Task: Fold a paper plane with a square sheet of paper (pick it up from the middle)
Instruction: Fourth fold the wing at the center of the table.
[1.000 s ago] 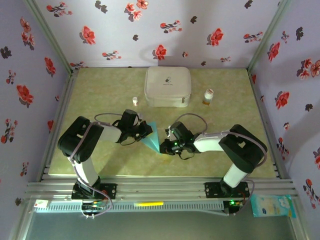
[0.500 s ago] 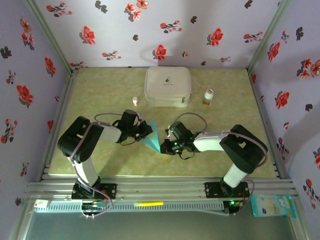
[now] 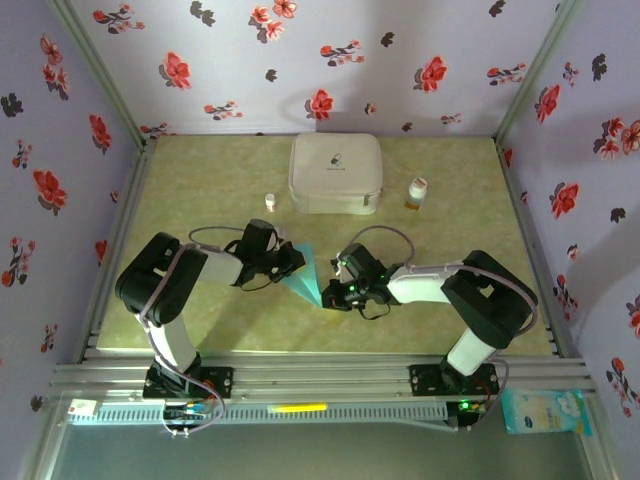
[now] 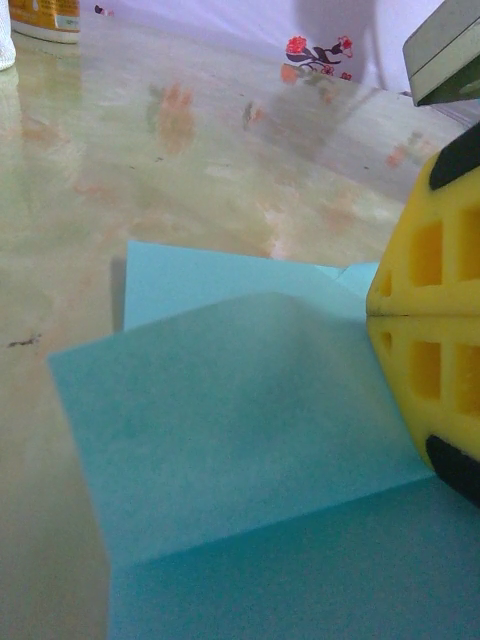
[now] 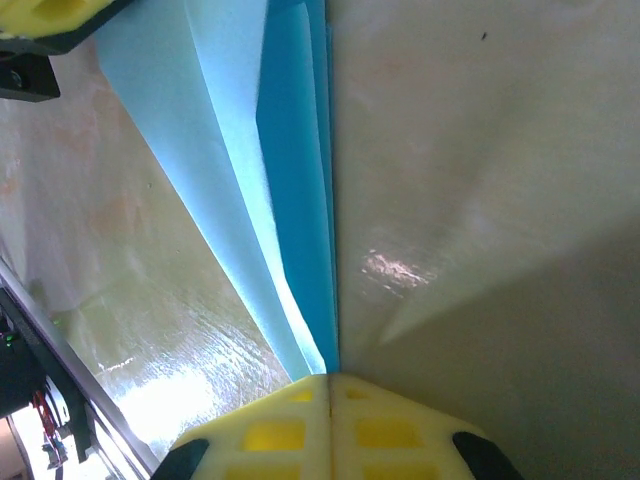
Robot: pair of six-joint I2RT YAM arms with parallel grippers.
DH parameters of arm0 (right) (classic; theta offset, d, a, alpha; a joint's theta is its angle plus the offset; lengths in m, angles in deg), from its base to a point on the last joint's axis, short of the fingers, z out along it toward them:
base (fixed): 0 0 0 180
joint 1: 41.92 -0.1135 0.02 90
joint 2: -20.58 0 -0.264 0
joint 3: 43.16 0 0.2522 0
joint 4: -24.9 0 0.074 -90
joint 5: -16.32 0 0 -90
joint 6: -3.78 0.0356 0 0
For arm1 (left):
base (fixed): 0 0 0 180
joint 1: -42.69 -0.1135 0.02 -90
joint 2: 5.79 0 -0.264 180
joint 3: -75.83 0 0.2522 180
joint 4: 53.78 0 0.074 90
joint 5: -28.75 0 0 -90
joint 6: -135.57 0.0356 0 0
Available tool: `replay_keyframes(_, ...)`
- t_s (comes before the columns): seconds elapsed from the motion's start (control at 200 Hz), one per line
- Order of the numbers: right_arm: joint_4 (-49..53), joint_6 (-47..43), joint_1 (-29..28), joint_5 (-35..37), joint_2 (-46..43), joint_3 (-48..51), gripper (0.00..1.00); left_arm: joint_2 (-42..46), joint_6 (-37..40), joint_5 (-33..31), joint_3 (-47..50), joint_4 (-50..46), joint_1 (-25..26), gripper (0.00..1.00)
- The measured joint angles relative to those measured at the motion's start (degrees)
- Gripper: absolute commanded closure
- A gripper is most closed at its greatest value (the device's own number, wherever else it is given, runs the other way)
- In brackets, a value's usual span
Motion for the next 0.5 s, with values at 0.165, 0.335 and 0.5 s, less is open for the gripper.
replay_keyframes(0.165, 1.31, -0.61, -0.13, 0.02, -0.13, -0.39, 0.87, 0.00, -0.02, 0.00, 0.15, 0.37, 0.00, 1.00)
replay_keyframes(0.335, 5.53, -1.05, -0.55, 0.11, -2.38, -0.48, 0.79, 0.00, -0.02, -0.02, 0.22, 0.48, 0.00, 1.00)
replay_keyframes(0.5, 9.97, -1.53, -0.52, 1.92, -6.45, -1.14, 0.76, 0.00, 0.00, 0.00, 0.26, 0.57, 0.00, 1.00)
